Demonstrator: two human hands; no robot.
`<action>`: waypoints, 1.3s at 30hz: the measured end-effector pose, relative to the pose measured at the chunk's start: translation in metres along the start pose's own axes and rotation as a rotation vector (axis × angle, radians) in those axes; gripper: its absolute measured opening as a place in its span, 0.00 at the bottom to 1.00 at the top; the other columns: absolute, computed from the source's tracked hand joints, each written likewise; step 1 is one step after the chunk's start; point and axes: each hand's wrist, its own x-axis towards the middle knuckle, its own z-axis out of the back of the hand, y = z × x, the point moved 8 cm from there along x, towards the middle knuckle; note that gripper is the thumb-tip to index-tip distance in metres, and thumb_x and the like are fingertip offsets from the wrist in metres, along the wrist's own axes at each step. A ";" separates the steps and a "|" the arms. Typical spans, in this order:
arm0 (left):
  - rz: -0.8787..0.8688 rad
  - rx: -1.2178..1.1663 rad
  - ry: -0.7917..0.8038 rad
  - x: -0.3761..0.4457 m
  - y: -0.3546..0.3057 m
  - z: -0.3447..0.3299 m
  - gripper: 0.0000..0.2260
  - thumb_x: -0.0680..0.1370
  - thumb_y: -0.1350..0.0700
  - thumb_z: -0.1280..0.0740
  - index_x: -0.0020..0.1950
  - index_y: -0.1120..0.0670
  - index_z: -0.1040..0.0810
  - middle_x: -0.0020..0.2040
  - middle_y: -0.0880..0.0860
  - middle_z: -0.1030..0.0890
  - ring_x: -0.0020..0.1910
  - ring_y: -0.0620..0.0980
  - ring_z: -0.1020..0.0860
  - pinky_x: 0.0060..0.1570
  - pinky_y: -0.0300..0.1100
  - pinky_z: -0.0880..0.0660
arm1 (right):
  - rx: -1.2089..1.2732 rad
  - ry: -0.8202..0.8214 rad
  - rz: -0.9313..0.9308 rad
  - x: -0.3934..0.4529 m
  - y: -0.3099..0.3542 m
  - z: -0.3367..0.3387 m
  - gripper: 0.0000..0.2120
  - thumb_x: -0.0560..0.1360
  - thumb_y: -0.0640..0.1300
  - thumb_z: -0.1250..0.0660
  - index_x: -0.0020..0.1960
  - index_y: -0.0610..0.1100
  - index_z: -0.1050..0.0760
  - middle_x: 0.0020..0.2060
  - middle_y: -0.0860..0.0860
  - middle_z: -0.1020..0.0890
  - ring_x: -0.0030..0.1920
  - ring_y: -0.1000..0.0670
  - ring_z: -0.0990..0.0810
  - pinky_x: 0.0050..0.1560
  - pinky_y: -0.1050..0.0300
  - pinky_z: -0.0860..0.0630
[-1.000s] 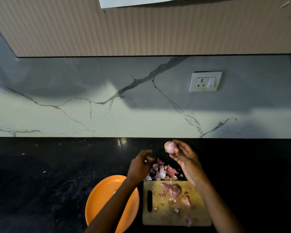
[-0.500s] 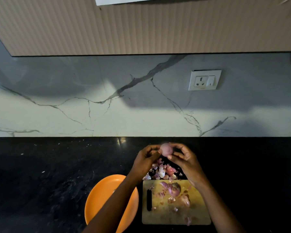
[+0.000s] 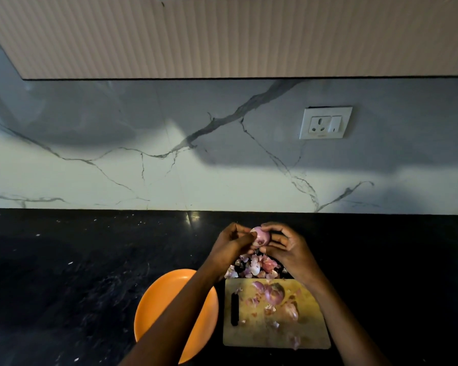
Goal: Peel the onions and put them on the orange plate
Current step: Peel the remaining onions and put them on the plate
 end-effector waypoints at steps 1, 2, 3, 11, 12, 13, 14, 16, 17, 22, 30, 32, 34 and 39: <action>0.012 -0.005 0.007 0.001 0.001 0.000 0.07 0.80 0.61 0.32 0.55 0.62 0.25 0.50 0.63 0.19 0.46 0.57 0.19 0.47 0.45 0.20 | -0.008 0.004 0.001 0.000 0.000 0.000 0.22 0.69 0.28 0.26 0.59 0.46 0.22 0.59 0.56 0.17 0.61 0.51 0.18 0.57 0.58 0.21; 0.024 -0.010 0.016 0.001 0.001 -0.001 0.06 0.80 0.62 0.32 0.55 0.62 0.25 0.49 0.63 0.19 0.45 0.56 0.19 0.46 0.45 0.20 | -0.018 0.008 0.003 0.000 0.000 -0.001 0.22 0.70 0.28 0.26 0.59 0.46 0.22 0.59 0.56 0.17 0.61 0.51 0.18 0.57 0.58 0.21; 0.032 -0.019 0.025 0.001 0.001 -0.001 0.04 0.80 0.63 0.33 0.53 0.61 0.25 0.48 0.62 0.19 0.43 0.55 0.19 0.44 0.44 0.20 | -0.027 0.012 0.004 0.000 0.000 -0.002 0.22 0.69 0.28 0.25 0.59 0.46 0.22 0.58 0.56 0.17 0.61 0.51 0.18 0.58 0.58 0.21; -0.008 -0.061 0.033 -0.003 0.003 0.003 0.04 0.78 0.65 0.32 0.53 0.61 0.21 0.47 0.62 0.18 0.45 0.56 0.20 0.49 0.47 0.22 | -0.011 0.000 0.012 0.000 0.004 0.001 0.23 0.69 0.29 0.25 0.59 0.47 0.22 0.58 0.57 0.17 0.59 0.50 0.17 0.56 0.57 0.20; -0.002 -0.073 0.038 -0.003 0.004 0.003 0.04 0.79 0.65 0.33 0.53 0.61 0.21 0.47 0.62 0.18 0.46 0.56 0.20 0.49 0.47 0.22 | -0.009 0.004 0.014 0.000 0.005 0.000 0.22 0.69 0.28 0.25 0.59 0.46 0.22 0.58 0.57 0.17 0.59 0.50 0.17 0.56 0.58 0.20; 0.007 -0.091 0.044 -0.003 0.005 0.002 0.04 0.80 0.64 0.34 0.53 0.60 0.22 0.47 0.61 0.18 0.46 0.56 0.19 0.49 0.47 0.22 | -0.009 0.009 0.014 0.000 0.005 0.000 0.22 0.69 0.28 0.25 0.59 0.46 0.22 0.58 0.58 0.17 0.59 0.50 0.17 0.56 0.58 0.20; 0.016 -0.106 0.048 -0.003 0.005 0.000 0.03 0.80 0.64 0.35 0.52 0.60 0.22 0.47 0.61 0.19 0.45 0.55 0.19 0.48 0.47 0.22 | -0.013 0.011 0.015 0.000 0.004 0.000 0.22 0.69 0.28 0.25 0.58 0.45 0.22 0.58 0.58 0.17 0.60 0.50 0.17 0.56 0.58 0.21; 0.026 -0.105 0.030 -0.002 0.004 0.000 0.02 0.81 0.63 0.35 0.52 0.60 0.24 0.46 0.59 0.19 0.44 0.54 0.19 0.46 0.45 0.21 | -0.030 0.016 0.019 0.001 0.003 -0.002 0.22 0.69 0.28 0.25 0.58 0.45 0.22 0.59 0.58 0.18 0.60 0.50 0.18 0.58 0.56 0.21; 0.024 -0.096 0.017 -0.001 0.003 0.000 0.02 0.80 0.63 0.34 0.52 0.60 0.25 0.46 0.59 0.19 0.44 0.53 0.19 0.46 0.44 0.20 | -0.043 0.017 0.021 0.002 0.002 -0.002 0.22 0.69 0.28 0.25 0.58 0.45 0.22 0.59 0.58 0.18 0.61 0.50 0.18 0.59 0.55 0.21; -0.004 -0.065 0.023 0.000 0.005 0.001 0.03 0.79 0.66 0.34 0.51 0.59 0.25 0.48 0.62 0.21 0.46 0.56 0.20 0.50 0.48 0.21 | -0.074 0.024 0.044 0.001 0.001 -0.004 0.22 0.69 0.27 0.26 0.57 0.45 0.22 0.58 0.59 0.18 0.61 0.51 0.19 0.59 0.57 0.21; -0.043 -0.074 0.008 -0.004 0.013 0.007 0.05 0.79 0.66 0.34 0.53 0.60 0.21 0.50 0.63 0.18 0.49 0.57 0.18 0.53 0.52 0.22 | -0.037 0.012 0.034 0.000 -0.002 -0.004 0.23 0.68 0.28 0.24 0.58 0.44 0.22 0.58 0.58 0.17 0.60 0.50 0.18 0.56 0.59 0.20; -0.037 -0.099 0.022 -0.003 0.013 0.006 0.04 0.80 0.63 0.35 0.52 0.59 0.21 0.50 0.63 0.19 0.49 0.58 0.19 0.53 0.52 0.23 | -0.041 0.013 0.029 0.000 -0.002 -0.004 0.23 0.68 0.28 0.24 0.58 0.45 0.22 0.58 0.59 0.18 0.60 0.50 0.18 0.56 0.59 0.20; -0.021 -0.101 0.022 -0.002 0.014 0.005 0.03 0.81 0.61 0.35 0.51 0.59 0.23 0.50 0.63 0.20 0.49 0.59 0.20 0.53 0.53 0.23 | -0.046 0.012 0.027 0.000 -0.002 -0.005 0.22 0.68 0.29 0.24 0.58 0.45 0.22 0.58 0.59 0.18 0.60 0.52 0.18 0.56 0.59 0.21; -0.028 -0.036 0.011 0.002 0.012 0.006 0.02 0.79 0.62 0.33 0.50 0.58 0.25 0.49 0.62 0.20 0.48 0.58 0.20 0.54 0.53 0.23 | -0.054 0.024 0.041 0.000 -0.003 -0.007 0.22 0.68 0.26 0.25 0.58 0.42 0.22 0.57 0.59 0.18 0.60 0.52 0.18 0.56 0.61 0.21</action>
